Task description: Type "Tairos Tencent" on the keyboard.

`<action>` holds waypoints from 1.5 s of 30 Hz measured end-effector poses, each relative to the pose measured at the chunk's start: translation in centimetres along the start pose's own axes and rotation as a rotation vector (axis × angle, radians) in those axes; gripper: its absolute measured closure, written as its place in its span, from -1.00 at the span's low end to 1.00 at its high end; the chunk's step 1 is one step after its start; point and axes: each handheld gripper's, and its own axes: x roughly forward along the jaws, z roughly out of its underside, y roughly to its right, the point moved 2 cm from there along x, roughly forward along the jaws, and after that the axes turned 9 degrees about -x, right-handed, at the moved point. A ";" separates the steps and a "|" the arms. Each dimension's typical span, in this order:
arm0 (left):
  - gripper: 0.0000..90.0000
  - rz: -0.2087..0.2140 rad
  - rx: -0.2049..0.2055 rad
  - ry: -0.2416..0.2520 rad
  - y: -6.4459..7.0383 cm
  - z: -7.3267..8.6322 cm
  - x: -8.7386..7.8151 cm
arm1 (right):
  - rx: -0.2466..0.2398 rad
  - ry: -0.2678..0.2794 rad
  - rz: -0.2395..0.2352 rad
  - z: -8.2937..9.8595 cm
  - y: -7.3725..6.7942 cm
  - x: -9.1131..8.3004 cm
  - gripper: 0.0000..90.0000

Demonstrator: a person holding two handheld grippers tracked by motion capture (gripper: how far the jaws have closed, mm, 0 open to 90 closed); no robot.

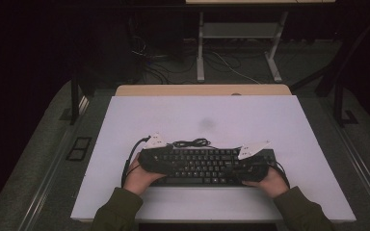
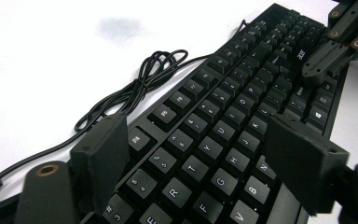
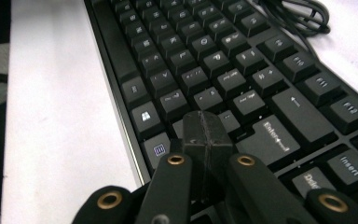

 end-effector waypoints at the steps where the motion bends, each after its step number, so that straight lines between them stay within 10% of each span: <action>1: -0.44 0.000 0.001 -0.001 0.0 0.0 0.0 | -0.002 -0.002 -0.002 0.0 0.0 0.0 0.99; 21: 0.96 -0.004 0.041 -0.110 -0.1 0.3 0.8 | -0.002 -0.003 -0.003 -0.1 -0.2 0.1 0.99; 45: 0.98 -0.022 0.046 -0.149 -0.1 0.4 1.4 | -0.003 -0.006 0.000 0.0 -0.2 0.0 0.99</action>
